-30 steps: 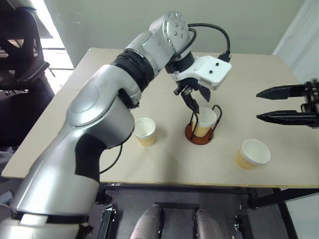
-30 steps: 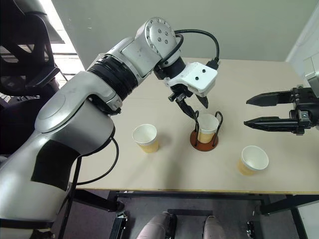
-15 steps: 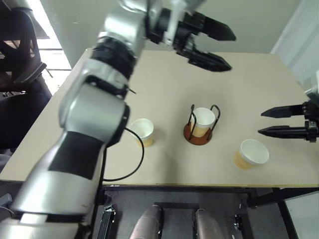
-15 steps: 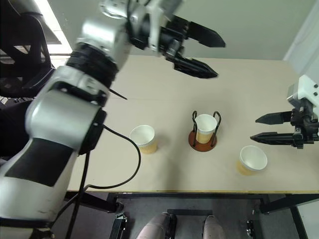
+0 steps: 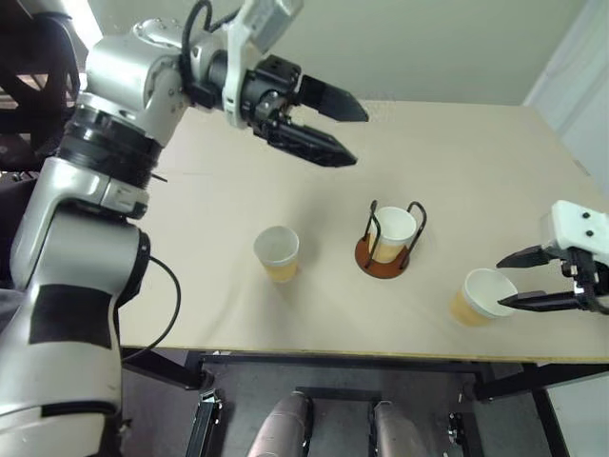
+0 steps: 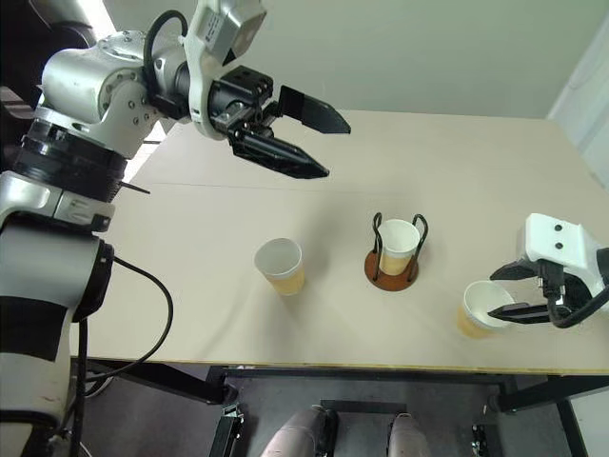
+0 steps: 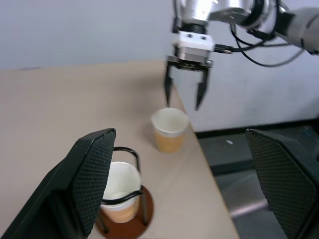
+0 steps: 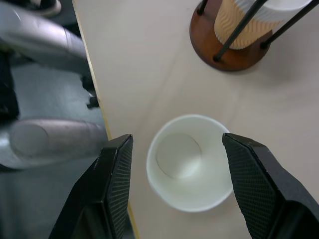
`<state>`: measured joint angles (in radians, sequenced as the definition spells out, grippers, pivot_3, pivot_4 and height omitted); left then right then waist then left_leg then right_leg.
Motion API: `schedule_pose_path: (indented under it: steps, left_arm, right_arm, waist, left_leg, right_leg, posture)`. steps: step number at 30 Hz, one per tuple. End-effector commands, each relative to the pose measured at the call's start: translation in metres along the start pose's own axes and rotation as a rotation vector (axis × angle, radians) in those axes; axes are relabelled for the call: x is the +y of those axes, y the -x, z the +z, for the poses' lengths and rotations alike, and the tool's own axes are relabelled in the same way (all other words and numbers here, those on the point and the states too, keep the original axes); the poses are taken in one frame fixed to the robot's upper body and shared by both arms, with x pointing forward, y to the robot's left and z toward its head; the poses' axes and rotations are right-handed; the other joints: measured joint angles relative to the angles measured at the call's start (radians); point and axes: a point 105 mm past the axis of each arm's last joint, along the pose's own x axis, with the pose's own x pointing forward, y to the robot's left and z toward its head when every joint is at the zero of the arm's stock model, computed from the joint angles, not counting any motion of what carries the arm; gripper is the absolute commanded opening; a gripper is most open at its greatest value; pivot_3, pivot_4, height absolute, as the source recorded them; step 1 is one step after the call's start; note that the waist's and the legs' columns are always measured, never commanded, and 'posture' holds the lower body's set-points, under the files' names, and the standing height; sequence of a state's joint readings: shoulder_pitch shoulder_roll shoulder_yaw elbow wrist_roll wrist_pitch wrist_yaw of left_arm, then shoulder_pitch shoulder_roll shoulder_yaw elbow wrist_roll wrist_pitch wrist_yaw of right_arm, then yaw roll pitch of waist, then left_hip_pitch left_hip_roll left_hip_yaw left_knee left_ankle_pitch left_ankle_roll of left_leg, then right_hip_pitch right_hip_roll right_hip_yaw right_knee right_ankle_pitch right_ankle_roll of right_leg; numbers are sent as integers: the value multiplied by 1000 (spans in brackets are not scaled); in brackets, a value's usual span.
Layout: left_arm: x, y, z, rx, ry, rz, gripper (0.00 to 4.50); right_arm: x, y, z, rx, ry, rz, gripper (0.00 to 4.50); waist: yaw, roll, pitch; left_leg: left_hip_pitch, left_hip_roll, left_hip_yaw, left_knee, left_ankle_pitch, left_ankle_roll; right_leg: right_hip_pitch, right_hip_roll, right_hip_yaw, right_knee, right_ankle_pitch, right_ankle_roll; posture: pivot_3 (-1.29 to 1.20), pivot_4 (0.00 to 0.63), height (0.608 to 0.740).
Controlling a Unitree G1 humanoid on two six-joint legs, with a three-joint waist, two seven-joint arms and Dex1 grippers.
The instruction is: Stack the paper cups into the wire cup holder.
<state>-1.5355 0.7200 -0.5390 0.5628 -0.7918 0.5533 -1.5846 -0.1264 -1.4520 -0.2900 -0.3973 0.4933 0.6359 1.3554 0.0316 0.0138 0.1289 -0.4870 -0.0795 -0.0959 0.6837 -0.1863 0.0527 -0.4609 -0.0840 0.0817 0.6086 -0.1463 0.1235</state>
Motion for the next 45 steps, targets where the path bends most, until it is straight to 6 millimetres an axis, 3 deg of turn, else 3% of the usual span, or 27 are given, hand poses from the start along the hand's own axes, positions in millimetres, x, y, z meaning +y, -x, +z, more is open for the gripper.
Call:
schedule_pose_path:
  steps: [1,4,13,21,23,30,40,45]
  left_arm:
    - [-12,-3,6,10,-42,-66,4463]
    - [-15,-3,5,16,-42,-74,4463]
    - [-15,3,-1,45,-54,-51,4463]
    - [-16,8,-9,61,-53,-33,4463]
    - [-17,10,-15,86,-50,-26,4500]
    - [-17,27,-50,294,-101,33,4500]
    - [-11,46,-51,308,-112,107,4500]
    - [-9,58,-50,306,-105,155,4500]
  right_arm:
    - [-1,-2,-4,44,60,-2,2870]
    - [2,-6,-6,47,72,17,2870]
    - [8,-34,-17,87,171,64,2870]
    - [0,-55,-35,156,246,66,2870]
    - [-2,-57,-40,180,270,63,2473]
    - [-7,-51,-34,166,273,72,113]
    - [-23,-26,-20,170,302,1,52]
    - [-41,1,7,159,367,-101,52]
  waist:
    - [-3,0,0]
    - [-5,0,0]
    - [-8,0,0]
    - [-9,0,0]
    - [-10,0,0]
    - [-13,0,0]
    - [-15,0,0]
    - [-19,0,0]
  left_leg:
    - [0,0,-1,0,1,0]
    - [1,0,-1,-1,3,-1]
    - [2,1,-2,-2,4,-6]
    - [2,1,-1,-2,4,-6]
    - [2,1,-1,-2,4,-6]
    - [2,2,-2,-3,4,-6]
    - [1,2,-3,-5,0,-13]
    - [1,3,-3,-7,-2,-16]
  right_leg:
    - [0,-1,0,0,0,1]
    - [0,-1,0,0,-2,9]
    - [1,0,1,0,0,8]
    - [1,-1,1,-1,1,8]
    - [1,0,1,-1,4,5]
    - [1,0,2,-2,7,-1]
    - [0,1,2,-4,8,-4]
    - [-2,1,2,-4,7,-5]
  posture:
    - [0,150,740]
    - [0,150,740]
    - [0,150,740]
    - [0,150,740]
    - [0,150,740]
    - [0,150,740]
    - [0,150,740]
    - [0,150,740]
